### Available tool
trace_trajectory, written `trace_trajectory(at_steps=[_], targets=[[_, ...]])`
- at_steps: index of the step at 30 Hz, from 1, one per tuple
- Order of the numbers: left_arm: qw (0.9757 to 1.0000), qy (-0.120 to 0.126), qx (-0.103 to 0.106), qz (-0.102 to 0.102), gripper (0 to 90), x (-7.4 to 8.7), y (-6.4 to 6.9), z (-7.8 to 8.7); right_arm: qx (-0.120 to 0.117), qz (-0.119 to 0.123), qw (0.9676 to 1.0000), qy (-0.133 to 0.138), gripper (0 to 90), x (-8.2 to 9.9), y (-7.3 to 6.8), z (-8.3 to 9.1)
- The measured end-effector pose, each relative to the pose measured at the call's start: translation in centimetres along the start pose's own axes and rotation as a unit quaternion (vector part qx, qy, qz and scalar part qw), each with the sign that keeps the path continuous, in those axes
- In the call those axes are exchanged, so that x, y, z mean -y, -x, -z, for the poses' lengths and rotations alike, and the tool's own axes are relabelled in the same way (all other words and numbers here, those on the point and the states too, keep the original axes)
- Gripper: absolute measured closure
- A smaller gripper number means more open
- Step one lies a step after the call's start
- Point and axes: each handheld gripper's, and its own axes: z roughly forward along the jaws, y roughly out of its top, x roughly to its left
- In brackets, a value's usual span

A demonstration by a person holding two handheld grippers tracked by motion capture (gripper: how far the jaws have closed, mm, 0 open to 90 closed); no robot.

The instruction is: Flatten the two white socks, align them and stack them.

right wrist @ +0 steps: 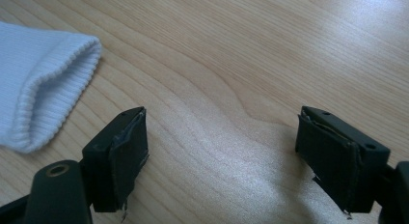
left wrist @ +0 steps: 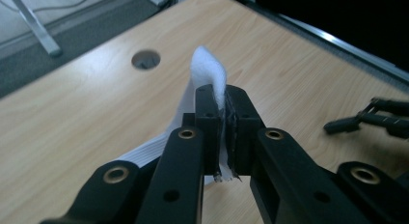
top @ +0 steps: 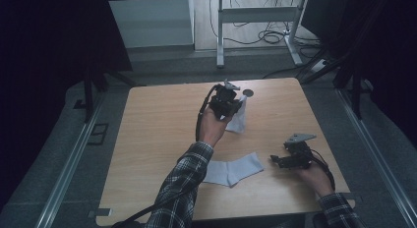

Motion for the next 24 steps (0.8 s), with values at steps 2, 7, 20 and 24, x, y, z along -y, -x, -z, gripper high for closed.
trace_trajectory(at_steps=[2, 7, 20, 24], targets=[[1.0, 0.008, 0.001, -0.004, 85.2, -0.9, 0.4, 0.5, 0.0, 0.0, 1.0, 0.001, 18.0, 0.0, 0.0, 0.0], [0.9989, 0.044, 0.002, -0.018, 85.2, -3.5, 1.5, 2.7, 0.0, 0.003, 1.0, 0.0, 17.9, 0.0, 0.0, 0.0], [0.9993, 0.016, -0.025, 0.022, 85.2, 0.2, -1.8, 2.6, 0.0, 0.001, 1.0, 0.002, 17.2, 0.0, -0.1, -0.1], [0.9984, 0.005, -0.033, 0.045, 85.2, 2.2, -3.5, 2.0, 0.0, 0.001, 1.0, 0.002, 17.1, 0.0, -0.1, -0.1]])
